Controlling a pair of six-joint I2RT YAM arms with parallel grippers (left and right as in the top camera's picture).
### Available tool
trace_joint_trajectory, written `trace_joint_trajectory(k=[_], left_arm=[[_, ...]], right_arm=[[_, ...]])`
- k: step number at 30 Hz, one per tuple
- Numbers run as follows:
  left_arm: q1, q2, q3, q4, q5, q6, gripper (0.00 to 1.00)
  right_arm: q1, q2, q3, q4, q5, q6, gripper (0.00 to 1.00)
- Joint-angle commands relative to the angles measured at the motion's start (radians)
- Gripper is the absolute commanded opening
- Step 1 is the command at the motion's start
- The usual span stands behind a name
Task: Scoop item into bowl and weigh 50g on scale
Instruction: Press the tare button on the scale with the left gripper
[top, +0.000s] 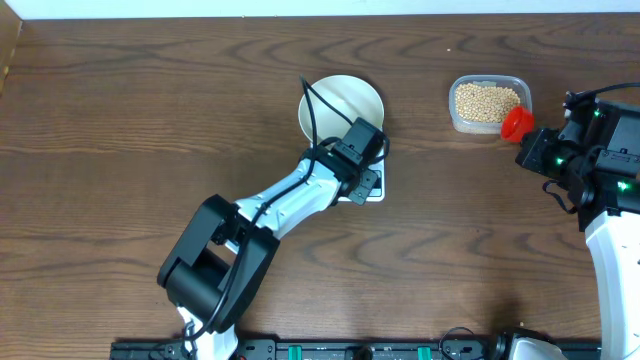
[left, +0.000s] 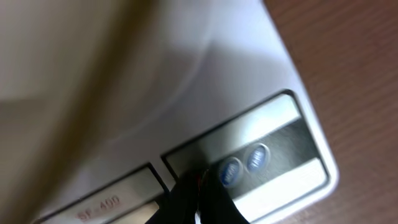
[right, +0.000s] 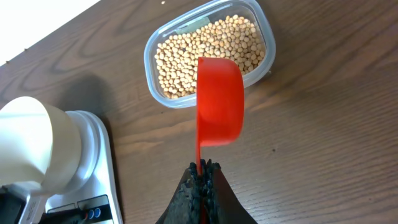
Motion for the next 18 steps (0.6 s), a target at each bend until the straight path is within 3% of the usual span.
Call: trace_joint_trajectory(k=[1,18], left_arm=[[0.008,0.031,-0.002,0.020,-0.013,0.015,0.07],[0.002,0.034,-0.006,0.004,-0.005,0.017,0.07]], right_arm=[[-0.003,-0.005,0.011,-0.004,0.008,-0.002,0.01],[-0.003,-0.005,0.011,-0.026,0.008,-0.002,0.01]])
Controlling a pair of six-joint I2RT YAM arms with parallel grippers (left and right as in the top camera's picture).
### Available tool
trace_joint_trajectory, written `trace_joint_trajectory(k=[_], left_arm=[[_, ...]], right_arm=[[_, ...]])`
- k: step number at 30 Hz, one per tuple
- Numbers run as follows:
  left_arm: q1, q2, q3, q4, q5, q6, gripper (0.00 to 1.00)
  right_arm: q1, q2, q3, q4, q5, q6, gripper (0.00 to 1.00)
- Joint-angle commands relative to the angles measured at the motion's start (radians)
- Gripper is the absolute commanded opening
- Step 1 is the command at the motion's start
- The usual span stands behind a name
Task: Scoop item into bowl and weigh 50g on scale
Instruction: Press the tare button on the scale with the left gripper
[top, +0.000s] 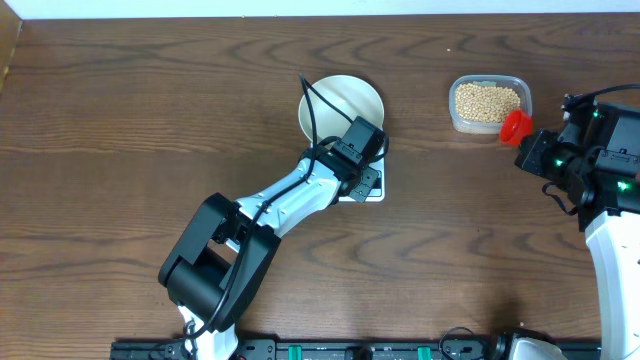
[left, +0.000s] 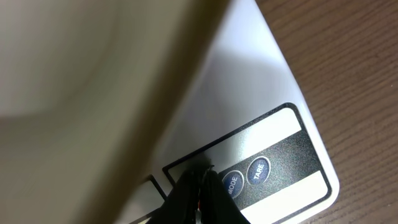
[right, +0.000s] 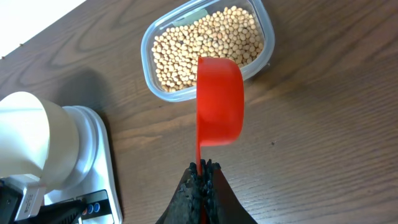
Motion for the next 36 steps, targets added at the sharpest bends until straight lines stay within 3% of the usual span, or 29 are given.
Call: trace_joint_trajectory(k=[1,24,36], left_arm=[[-0.002,0.028,-0.006,-0.017,-0.005,0.014,0.07],[-0.004,0.094,-0.017,-0.046,-0.002,0.015,0.07],[-0.019,0.097,-0.017,-0.052,-0.055,0.080,0.07]], right_arm=[[-0.003,-0.005,0.011,-0.003,0.008,-0.002,0.01],[-0.003,-0.005,0.011,-0.023,0.008,-0.005,0.01],[-0.002,-0.005,0.011,-0.038,0.008,-0.006,0.01]])
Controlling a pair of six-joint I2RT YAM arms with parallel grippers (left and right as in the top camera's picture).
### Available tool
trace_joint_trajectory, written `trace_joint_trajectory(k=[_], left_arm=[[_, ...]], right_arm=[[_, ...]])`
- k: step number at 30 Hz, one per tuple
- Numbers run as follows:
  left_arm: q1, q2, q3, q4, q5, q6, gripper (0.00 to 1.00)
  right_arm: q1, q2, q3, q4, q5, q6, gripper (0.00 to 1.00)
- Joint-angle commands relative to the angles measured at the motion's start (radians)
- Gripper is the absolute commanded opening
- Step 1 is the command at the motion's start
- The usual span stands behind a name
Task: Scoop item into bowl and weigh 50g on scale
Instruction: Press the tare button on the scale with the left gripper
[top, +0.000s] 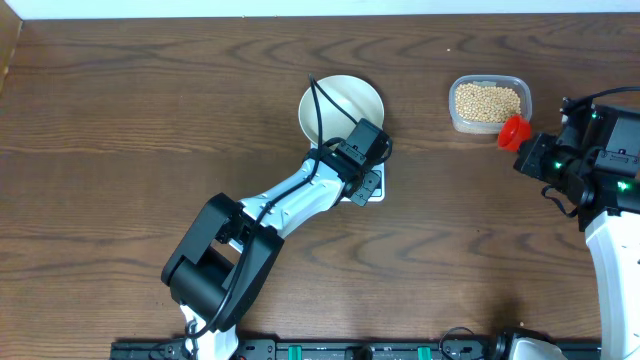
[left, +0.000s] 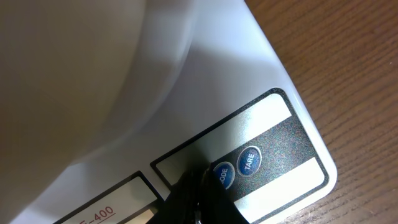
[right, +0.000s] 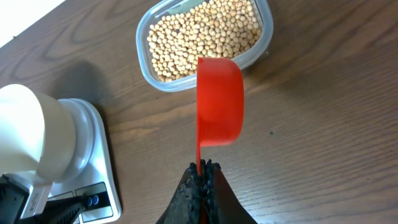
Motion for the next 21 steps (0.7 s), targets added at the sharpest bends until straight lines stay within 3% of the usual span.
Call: trace_joint_trajectory(k=[1,21], left_arm=[[-0.003,0.086,-0.027,-0.025,-0.060,0.021,0.07],[0.022,0.087,-0.093,-0.008,-0.104,0.017,0.08]], right_arm=[[-0.002,-0.005,0.011,-0.002,0.008,-0.005,0.01],[-0.002,-0.005,0.011,-0.014,0.008,-0.006,0.01]])
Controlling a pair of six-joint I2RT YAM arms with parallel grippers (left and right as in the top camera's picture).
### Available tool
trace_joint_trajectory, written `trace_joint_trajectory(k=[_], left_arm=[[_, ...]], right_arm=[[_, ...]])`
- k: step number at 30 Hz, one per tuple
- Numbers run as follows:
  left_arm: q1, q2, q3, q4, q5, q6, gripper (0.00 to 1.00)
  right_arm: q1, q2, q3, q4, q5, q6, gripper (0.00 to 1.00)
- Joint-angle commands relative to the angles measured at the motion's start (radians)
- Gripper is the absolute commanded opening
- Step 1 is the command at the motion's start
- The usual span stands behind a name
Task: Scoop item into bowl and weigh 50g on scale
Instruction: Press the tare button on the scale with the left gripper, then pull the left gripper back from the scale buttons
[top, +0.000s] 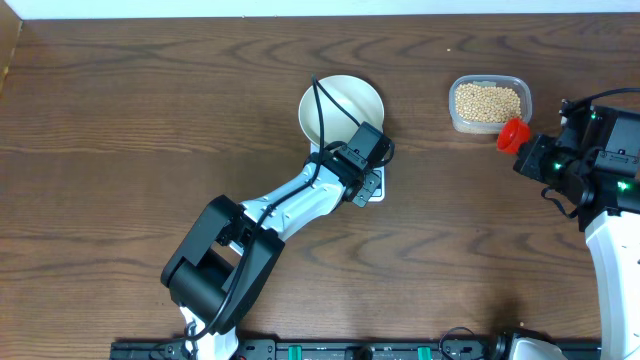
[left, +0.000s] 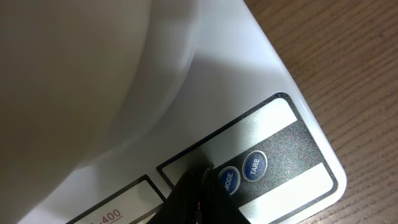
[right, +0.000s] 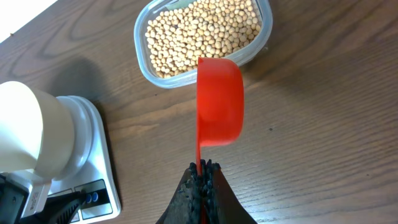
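Observation:
A cream bowl (top: 341, 104) stands on the white scale (top: 373, 190) near the table's middle. My left gripper (left: 200, 169) is shut with nothing in it, its tips on the scale's control panel beside the blue MODE button (left: 226, 180) and TARE button (left: 254, 166). My right gripper (right: 204, 165) is shut on the handle of a red scoop (right: 219, 102), held empty just in front of the clear tub of soybeans (right: 201, 38). In the overhead view the scoop (top: 512, 134) sits at the tub's (top: 488, 102) front right corner.
Dark wooden table (top: 150, 120) all round. The scale's display (left: 118, 208) shows a red "400" marking beside my left fingers. My left arm (top: 290, 205) stretches from the front edge up to the scale. The bowl and scale (right: 56, 143) lie left of the scoop.
My left gripper's tips have shifted slightly on the scale's panel, still beside the MODE button. The right gripper with the scoop has edged a little further from the tub.
My left gripper's shut tips stayed at the scale's buttons throughout, with small shifts across the panel. My right gripper held the empty red scoop near the soybean tub the whole time, drifting slightly back from it.

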Motion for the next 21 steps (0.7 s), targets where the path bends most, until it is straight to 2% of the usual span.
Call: trace_joint_trajectory(k=[1,10,13,21], left_arm=[[0.032,0.093,-0.070,-0.064,-0.051,0.005,0.07],[0.032,0.053,-0.061,-0.071,-0.051,0.006,0.07],[0.032,-0.023,-0.043,-0.071,-0.051,0.007,0.07],[0.032,-0.374,-0.025,-0.057,-0.051,0.006,0.08]], right_arm=[[-0.002,-0.005,0.011,-0.002,0.008,-0.006,0.01],[-0.003,-0.005,0.011,0.001,0.008,-0.005,0.01],[-0.003,-0.005,0.011,0.003,0.009,-0.006,0.01],[-0.003,-0.005,0.011,0.013,0.009,-0.006,0.01]])
